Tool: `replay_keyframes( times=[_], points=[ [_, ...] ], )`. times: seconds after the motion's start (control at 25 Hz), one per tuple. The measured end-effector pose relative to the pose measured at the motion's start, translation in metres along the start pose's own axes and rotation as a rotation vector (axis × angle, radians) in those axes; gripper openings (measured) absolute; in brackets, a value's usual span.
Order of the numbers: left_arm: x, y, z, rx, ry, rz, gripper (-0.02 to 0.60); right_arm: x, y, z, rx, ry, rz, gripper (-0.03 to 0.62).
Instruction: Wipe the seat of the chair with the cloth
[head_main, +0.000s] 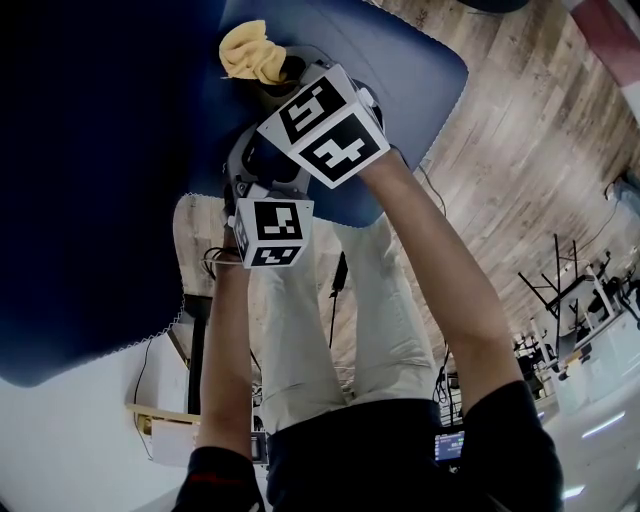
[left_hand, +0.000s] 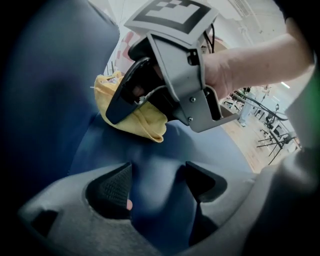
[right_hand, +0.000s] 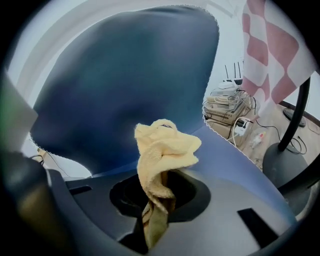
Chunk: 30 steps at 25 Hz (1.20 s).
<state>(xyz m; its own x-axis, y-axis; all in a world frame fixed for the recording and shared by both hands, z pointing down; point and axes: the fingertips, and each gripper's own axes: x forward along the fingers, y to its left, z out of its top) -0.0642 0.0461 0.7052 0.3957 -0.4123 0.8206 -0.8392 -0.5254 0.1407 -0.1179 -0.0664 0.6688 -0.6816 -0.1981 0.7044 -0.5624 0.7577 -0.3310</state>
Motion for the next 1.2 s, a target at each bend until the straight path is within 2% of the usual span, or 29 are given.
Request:
replay_keyframes(
  times=[0.28,0.64,1.0,1.2],
  points=[
    [0.0,0.0,-0.001,0.002,-0.003,0.001,0.336,0.0,0.003,-0.004,-0.05,0.018,0.009,0.055],
    [0.002,0.0,-0.002,0.003,-0.002,0.005,0.336,-0.009,-0.004,-0.017,-0.081,0.035,-0.03,0.055],
    [0.0,0.0,-0.003,0.004,-0.001,0.01,0.336,-0.042,-0.027,-0.044,0.021,0.02,-0.073,0.055],
    [0.002,0.001,-0.002,0.003,-0.002,0.007,0.337,-0.065,-0.045,-0.062,0.079,0.02,-0.127,0.055]
  ],
)
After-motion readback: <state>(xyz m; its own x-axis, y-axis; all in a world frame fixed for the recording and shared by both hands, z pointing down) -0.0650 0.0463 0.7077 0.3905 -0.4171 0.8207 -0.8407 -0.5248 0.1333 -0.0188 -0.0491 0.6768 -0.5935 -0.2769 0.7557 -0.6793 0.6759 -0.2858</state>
